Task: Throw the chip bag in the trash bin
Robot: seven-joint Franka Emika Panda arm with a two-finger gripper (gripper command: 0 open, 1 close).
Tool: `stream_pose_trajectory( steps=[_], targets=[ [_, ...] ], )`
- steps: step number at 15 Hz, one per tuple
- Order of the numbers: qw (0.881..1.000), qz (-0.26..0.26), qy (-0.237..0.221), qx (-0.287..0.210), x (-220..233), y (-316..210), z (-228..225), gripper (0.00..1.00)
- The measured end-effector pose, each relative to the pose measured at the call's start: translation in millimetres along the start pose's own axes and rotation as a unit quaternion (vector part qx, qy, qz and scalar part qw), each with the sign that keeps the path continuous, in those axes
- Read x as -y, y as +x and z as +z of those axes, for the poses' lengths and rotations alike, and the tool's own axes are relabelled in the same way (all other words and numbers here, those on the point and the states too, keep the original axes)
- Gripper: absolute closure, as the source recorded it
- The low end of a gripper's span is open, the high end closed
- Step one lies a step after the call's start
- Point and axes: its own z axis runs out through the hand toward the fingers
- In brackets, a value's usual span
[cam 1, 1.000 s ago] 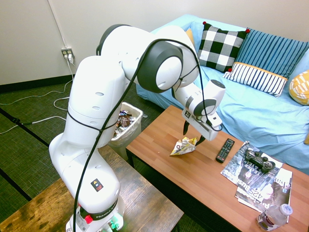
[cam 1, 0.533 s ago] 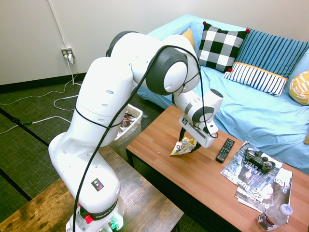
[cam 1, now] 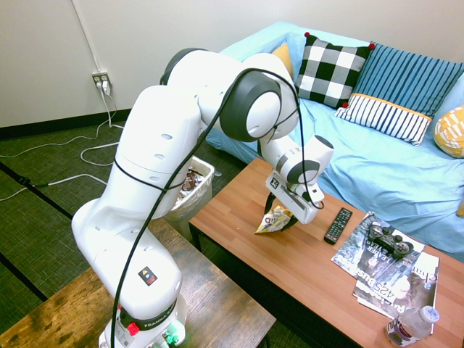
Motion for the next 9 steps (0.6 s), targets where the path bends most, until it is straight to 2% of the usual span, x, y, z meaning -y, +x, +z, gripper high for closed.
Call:
stream_pose_trajectory(
  steps=[9],
  targets=[
    [1.000, 0.013, 0.002, 0.015, -6.3, 9.2, 2.3, 1.00]
  ],
)
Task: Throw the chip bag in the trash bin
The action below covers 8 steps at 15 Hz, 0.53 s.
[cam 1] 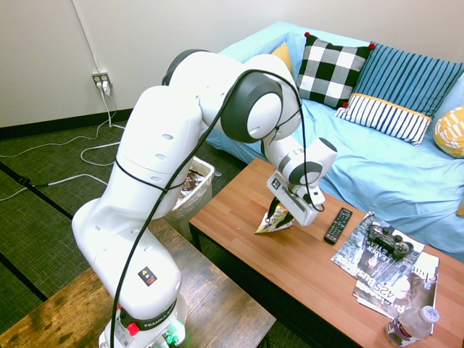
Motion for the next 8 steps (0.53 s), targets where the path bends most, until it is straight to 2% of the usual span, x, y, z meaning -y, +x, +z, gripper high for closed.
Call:
stream_pose_trajectory(
  steps=[8],
  targets=[
    [1.000, 0.001, 0.004, 0.004, -0.3, 6.2, -2.1, 1.00]
  ],
)
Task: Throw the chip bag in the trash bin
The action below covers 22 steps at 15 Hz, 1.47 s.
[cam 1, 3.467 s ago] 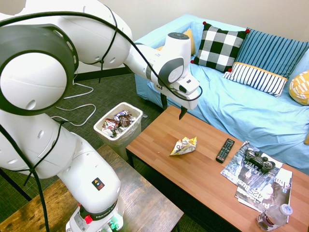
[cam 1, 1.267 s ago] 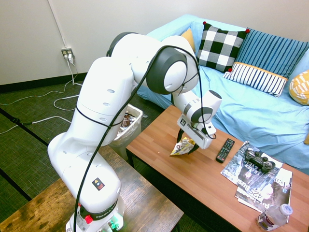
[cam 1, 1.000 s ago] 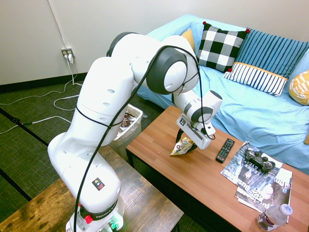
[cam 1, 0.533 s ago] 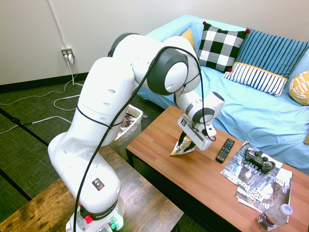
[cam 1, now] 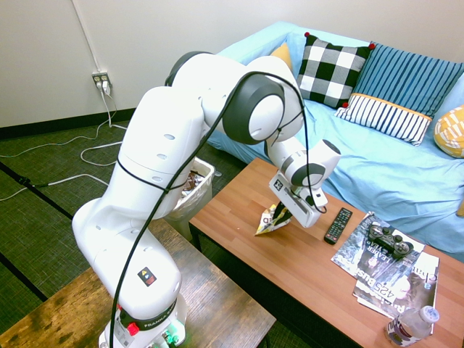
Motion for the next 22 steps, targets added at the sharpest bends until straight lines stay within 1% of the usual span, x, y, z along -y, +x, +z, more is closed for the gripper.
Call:
stream_pose_trajectory(
  steps=[2, 4, 5, 7, 9, 11, 13, 16, 19, 20, 22],
  targets=[
    [1.000, -0.005, 0.005, -0.007, 3, -3, -8, 1.00],
    [0.999, -0.024, 0.015, -0.033, 17, -23, -38, 1.00],
    [0.998, -0.035, 0.019, -0.050, 26, -43, -56, 1.00],
    [0.995, -0.060, 0.018, -0.083, 49, -106, -83, 1.00],
    [0.990, -0.090, 0.008, -0.110, 78, -185, -93, 1.00],
    [0.984, -0.116, -0.006, -0.133, 107, -266, -82, 1.00],
    [0.979, -0.139, -0.023, -0.150, 133, -330, -64, 1.00],
    [0.971, -0.167, -0.046, -0.163, 175, -395, -18, 1.00],
    [0.966, -0.192, -0.061, -0.165, 210, -443, 32, 1.00],
    [0.964, -0.198, -0.061, -0.168, 220, -455, 45, 0.00],
    [0.961, -0.205, -0.062, -0.172, 235, -470, 66, 0.00]
  ],
)
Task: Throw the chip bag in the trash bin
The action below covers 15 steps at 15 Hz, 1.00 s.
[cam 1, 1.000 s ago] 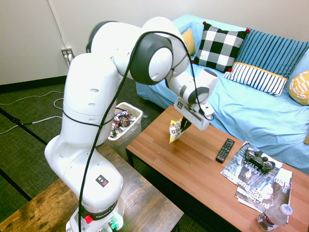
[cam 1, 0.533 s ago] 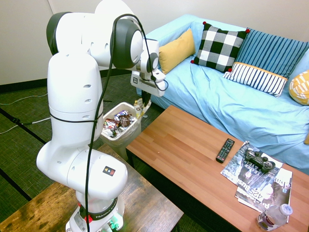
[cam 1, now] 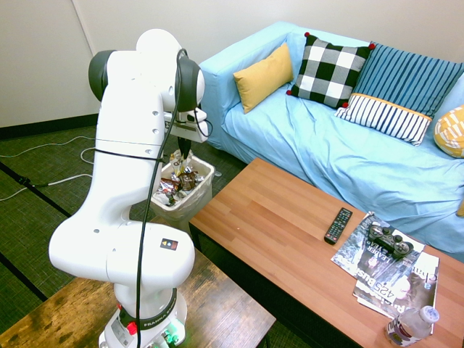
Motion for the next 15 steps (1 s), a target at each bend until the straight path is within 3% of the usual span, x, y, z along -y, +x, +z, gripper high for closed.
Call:
stream_pose_trajectory(
  steps=[15],
  targets=[
    [1.000, 0.013, -0.006, -0.007, 13, 23, 15, 0.00]
  ],
)
